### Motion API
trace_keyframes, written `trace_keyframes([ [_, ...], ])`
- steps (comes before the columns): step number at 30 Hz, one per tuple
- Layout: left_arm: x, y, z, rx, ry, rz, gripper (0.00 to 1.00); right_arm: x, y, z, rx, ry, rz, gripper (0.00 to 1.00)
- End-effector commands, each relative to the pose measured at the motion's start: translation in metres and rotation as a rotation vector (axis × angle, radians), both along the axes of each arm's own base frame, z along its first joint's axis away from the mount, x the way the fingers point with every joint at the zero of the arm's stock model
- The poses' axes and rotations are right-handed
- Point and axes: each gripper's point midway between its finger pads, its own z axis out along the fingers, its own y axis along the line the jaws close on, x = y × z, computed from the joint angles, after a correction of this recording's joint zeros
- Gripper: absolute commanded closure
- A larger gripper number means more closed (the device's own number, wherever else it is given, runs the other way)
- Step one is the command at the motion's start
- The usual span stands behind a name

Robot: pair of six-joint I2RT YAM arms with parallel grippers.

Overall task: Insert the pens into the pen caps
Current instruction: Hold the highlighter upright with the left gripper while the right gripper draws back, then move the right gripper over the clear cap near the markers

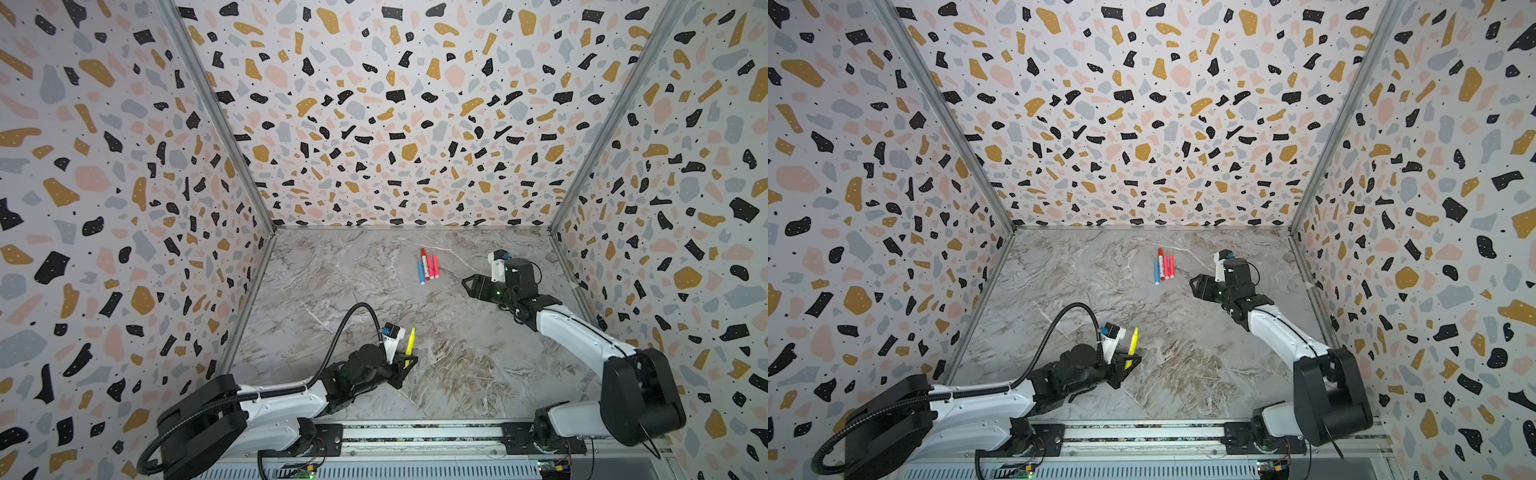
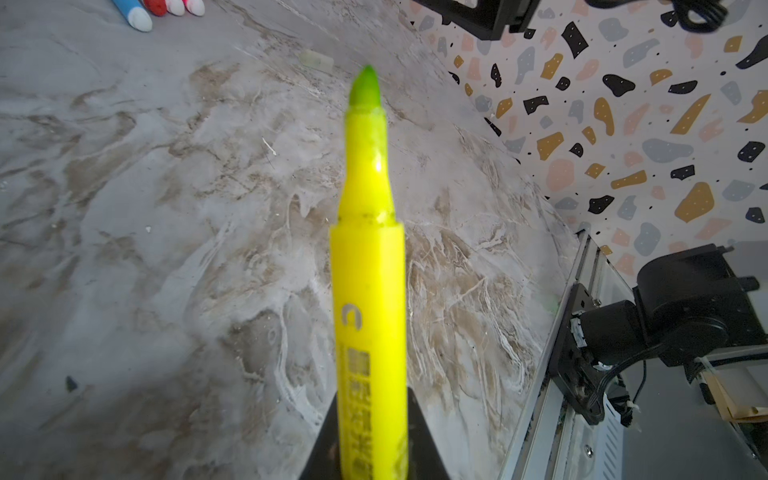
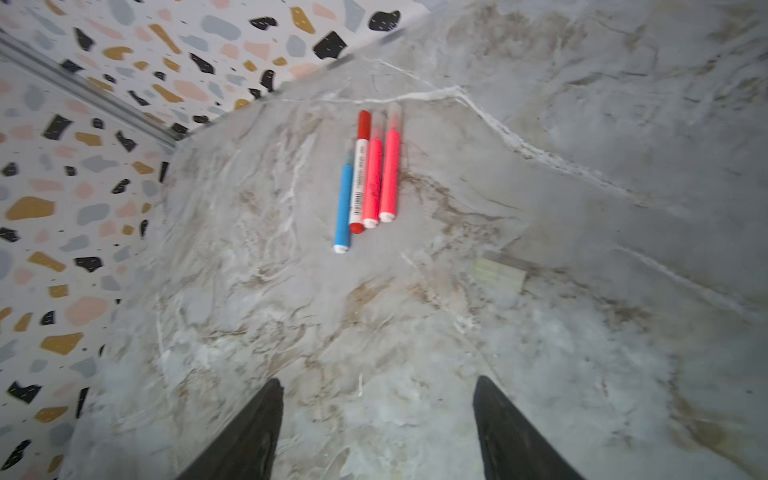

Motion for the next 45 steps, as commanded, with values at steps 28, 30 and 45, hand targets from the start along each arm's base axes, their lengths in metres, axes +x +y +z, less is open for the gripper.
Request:
trace_keyframes([
  [28,-0.004,0.031,0.025,-0.056,-0.067,0.086,1.00,0.050,0.012,-0.091,-0.184,0.225,0.097,0.34],
  [30,-0.004,0.031,0.025,-0.055,-0.068,0.089,1.00,0.045,0.016,-0.089,-0.183,0.223,0.102,0.35],
  [45,-0.004,0.035,0.023,-0.059,-0.065,0.101,1.00,0.047,0.045,-0.040,-0.209,0.092,0.116,0.35],
])
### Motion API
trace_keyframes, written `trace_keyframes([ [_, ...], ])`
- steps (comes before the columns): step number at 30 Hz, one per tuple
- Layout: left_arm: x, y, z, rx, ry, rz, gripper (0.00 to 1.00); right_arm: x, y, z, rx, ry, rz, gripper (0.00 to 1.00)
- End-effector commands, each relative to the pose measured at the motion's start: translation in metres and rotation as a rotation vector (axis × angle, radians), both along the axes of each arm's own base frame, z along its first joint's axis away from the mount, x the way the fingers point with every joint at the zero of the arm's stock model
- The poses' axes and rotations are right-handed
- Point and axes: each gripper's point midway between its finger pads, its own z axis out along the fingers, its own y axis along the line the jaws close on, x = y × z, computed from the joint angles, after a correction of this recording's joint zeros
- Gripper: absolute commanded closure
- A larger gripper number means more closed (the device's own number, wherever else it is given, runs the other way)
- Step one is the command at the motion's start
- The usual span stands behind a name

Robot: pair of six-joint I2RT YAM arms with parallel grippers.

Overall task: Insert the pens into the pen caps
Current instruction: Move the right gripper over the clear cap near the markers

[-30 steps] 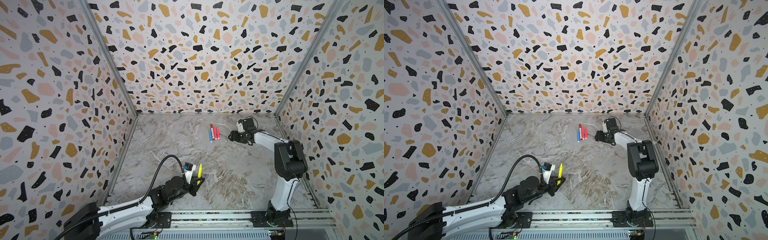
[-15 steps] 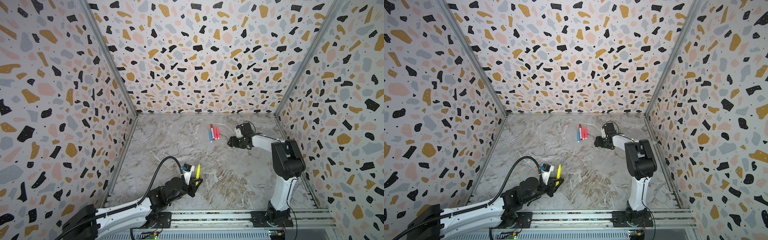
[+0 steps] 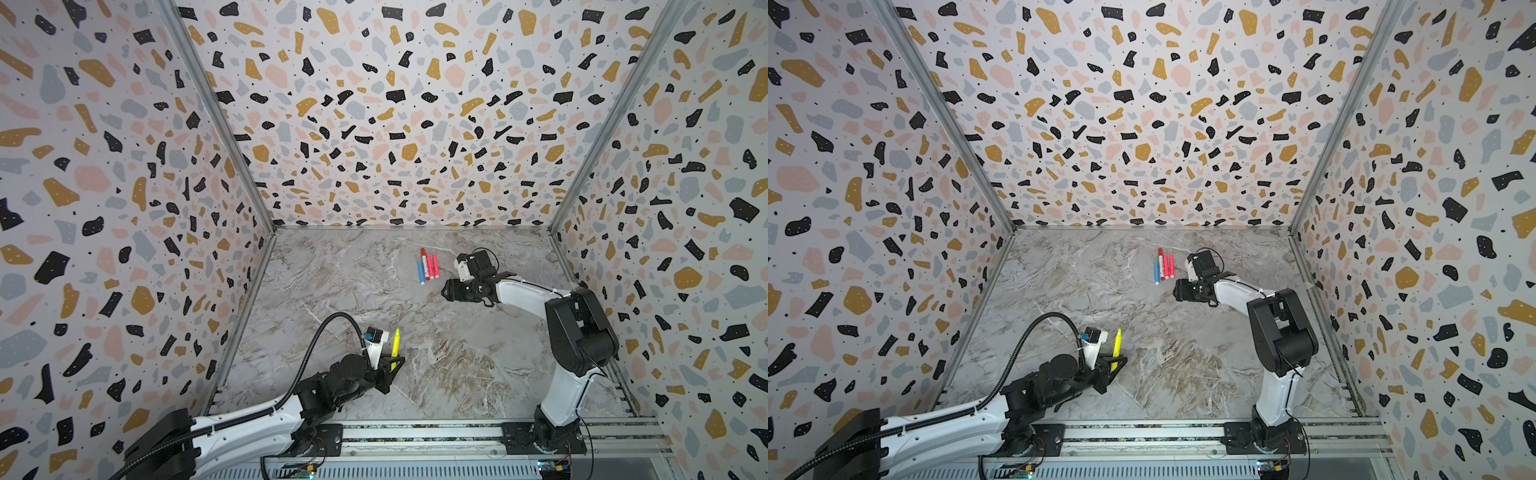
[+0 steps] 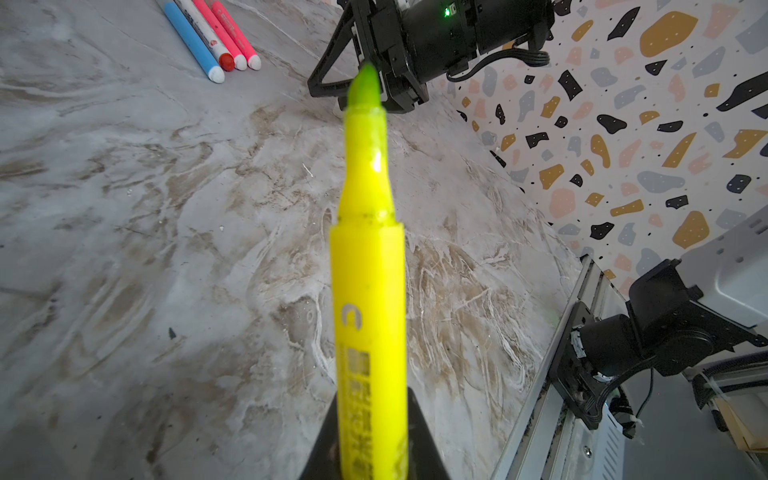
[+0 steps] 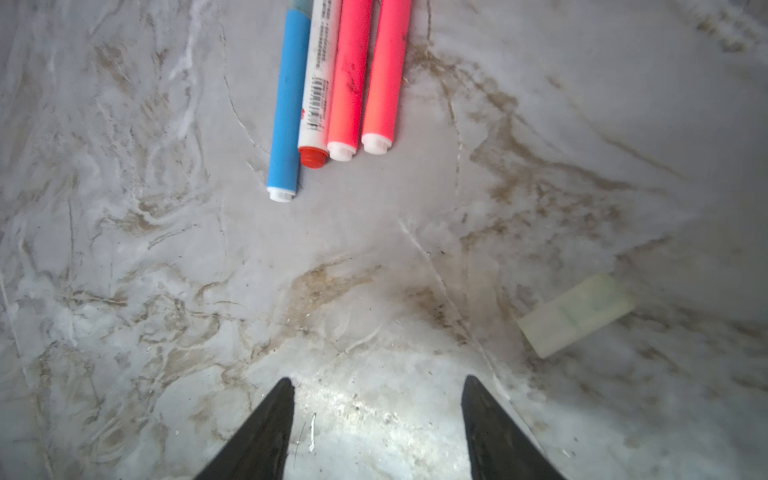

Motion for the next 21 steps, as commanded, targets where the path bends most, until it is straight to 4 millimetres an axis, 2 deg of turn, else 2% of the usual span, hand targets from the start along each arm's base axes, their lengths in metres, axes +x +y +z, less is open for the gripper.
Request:
trace_keyframes([
  [1,0.001,0.002,0.006,-0.023,-0.019,0.013,1.00,0.029,-0.009,0.034,-0.018,-0.084,-0.037,0.35],
  [6,0.001,0.006,0.008,-0.032,-0.022,0.025,1.00,0.051,-0.012,0.014,-0.068,-0.024,-0.013,0.35],
  [12,0.000,0.011,0.010,-0.034,-0.028,0.039,1.00,0.062,-0.016,-0.008,-0.095,0.017,-0.005,0.35],
  [21,0.001,0.013,0.008,-0.035,-0.029,0.049,1.00,0.055,-0.029,-0.016,-0.107,0.033,-0.024,0.35],
])
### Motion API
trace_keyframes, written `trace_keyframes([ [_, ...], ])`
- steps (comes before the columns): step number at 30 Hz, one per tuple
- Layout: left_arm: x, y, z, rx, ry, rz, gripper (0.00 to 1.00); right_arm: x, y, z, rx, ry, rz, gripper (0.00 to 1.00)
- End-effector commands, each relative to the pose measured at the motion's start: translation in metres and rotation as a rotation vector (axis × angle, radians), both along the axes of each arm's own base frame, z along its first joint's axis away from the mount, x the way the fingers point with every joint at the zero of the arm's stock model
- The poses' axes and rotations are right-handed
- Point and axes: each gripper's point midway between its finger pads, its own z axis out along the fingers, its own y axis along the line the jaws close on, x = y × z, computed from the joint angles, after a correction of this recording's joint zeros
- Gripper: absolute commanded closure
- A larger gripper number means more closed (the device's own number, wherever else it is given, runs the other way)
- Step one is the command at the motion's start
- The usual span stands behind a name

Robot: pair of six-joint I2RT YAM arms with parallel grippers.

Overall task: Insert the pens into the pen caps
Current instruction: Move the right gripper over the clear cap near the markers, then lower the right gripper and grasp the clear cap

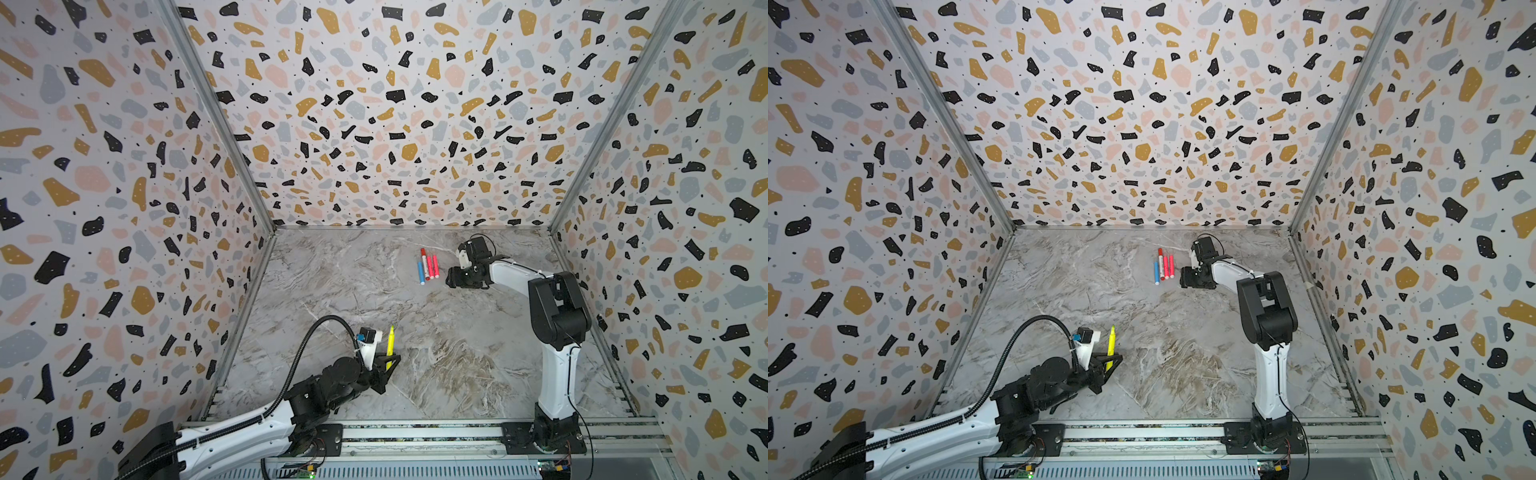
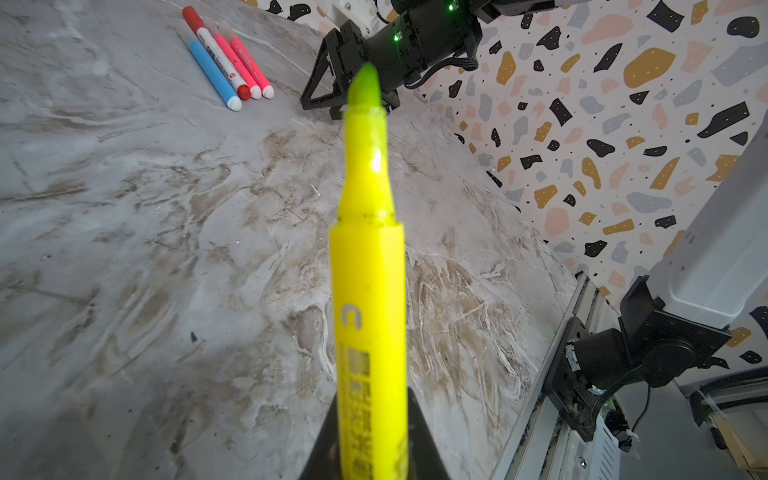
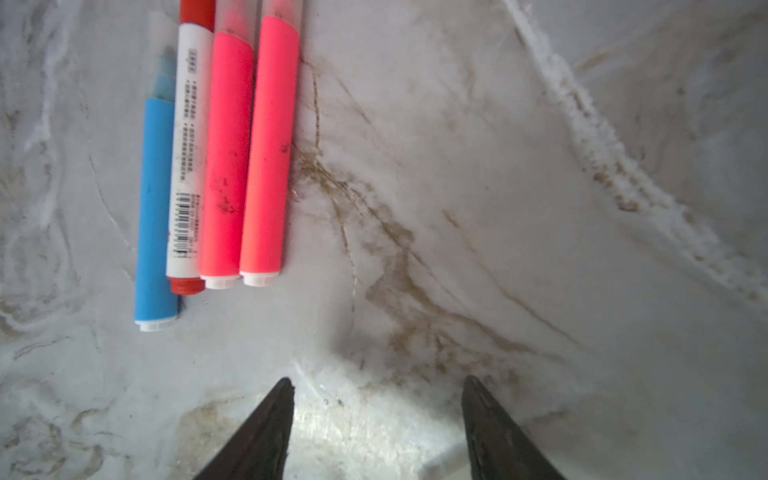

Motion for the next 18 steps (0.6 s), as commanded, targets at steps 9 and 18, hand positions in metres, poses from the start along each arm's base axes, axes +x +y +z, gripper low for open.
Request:
trace_keyframes([
  [9,0.001,-0.001,-0.001,-0.004,-0.005,0.008,1.00,-0.028,-0.019,0.020,-0.004,-0.033,-0.028,0.35],
  [18,0.002,-0.002,0.000,-0.005,-0.004,0.004,1.00,-0.052,-0.008,0.024,0.063,-0.044,0.003,0.36],
])
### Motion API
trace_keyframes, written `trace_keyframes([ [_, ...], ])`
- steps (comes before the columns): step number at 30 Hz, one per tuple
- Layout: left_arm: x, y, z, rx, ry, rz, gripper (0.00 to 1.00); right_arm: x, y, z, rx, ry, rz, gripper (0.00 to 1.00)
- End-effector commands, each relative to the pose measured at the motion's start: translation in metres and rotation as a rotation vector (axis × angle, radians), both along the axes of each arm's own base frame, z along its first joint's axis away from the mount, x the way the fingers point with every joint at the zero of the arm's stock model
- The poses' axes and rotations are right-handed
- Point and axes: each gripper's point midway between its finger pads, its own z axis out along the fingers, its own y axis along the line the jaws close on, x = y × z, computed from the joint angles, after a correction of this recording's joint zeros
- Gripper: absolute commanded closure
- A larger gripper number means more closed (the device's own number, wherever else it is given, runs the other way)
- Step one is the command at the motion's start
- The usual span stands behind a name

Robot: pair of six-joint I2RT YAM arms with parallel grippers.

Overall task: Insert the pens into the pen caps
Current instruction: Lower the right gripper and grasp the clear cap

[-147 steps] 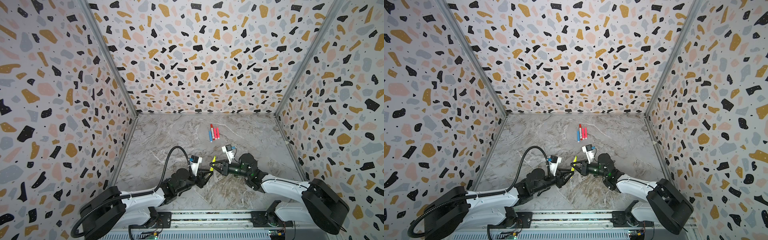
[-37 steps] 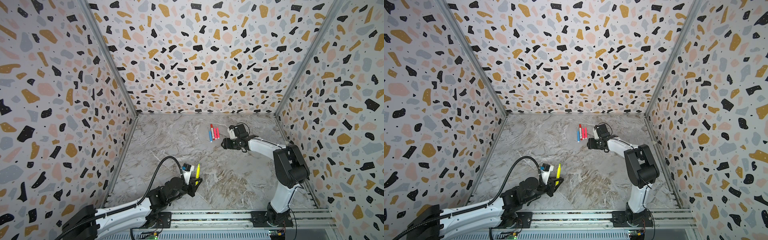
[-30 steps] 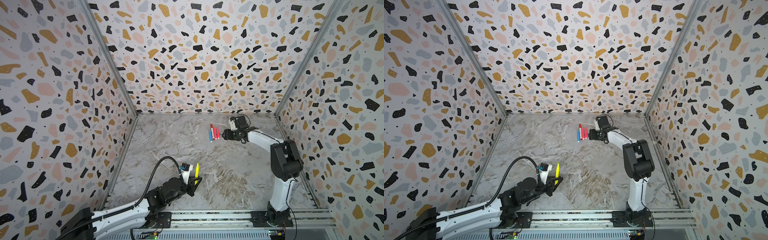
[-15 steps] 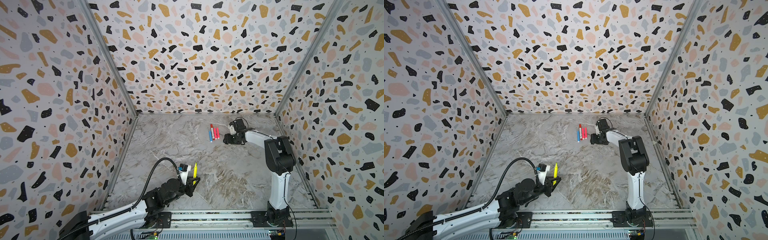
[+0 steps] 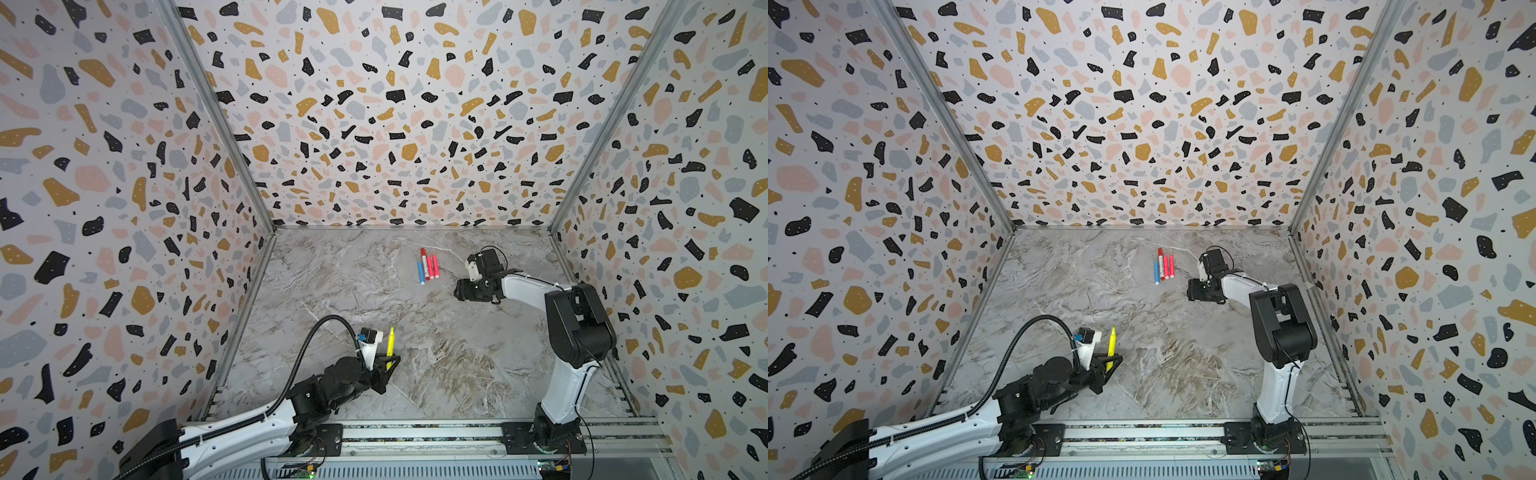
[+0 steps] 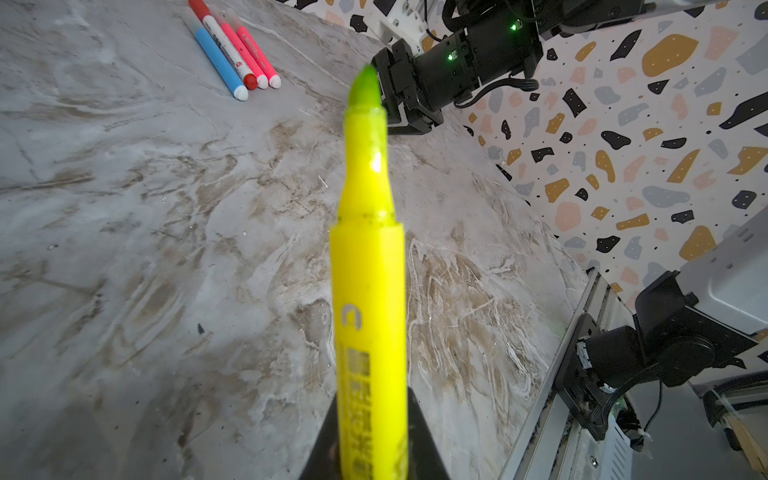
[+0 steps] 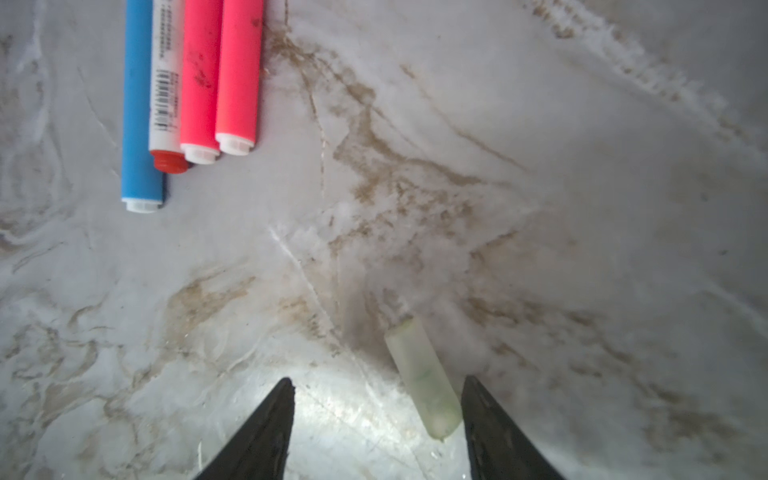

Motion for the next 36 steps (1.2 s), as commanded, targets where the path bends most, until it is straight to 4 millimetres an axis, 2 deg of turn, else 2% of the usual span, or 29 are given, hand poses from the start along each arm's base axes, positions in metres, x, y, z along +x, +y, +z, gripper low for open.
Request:
trace_keyframes([
  [1,0.001,-0.003,0.008,-0.031,-0.018,0.000,1.00,0.003,0.008,0.018,0.038,-0.045,0.007,0.36],
  [10,0.000,-0.001,0.010,-0.040,-0.020,0.004,1.00,0.008,0.002,0.025,0.000,-0.060,-0.001,0.36],
  [20,0.000,-0.001,0.008,-0.027,-0.021,0.000,1.00,0.016,-0.018,0.015,-0.184,-0.047,-0.023,0.43],
  [29,0.002,-0.002,0.009,-0.015,-0.026,0.001,1.00,0.016,-0.009,0.003,-0.274,-0.017,0.040,0.57],
  [36,0.002,-0.003,0.009,-0.008,-0.028,0.001,1.00,0.014,-0.010,-0.005,-0.302,0.001,0.047,0.61],
])
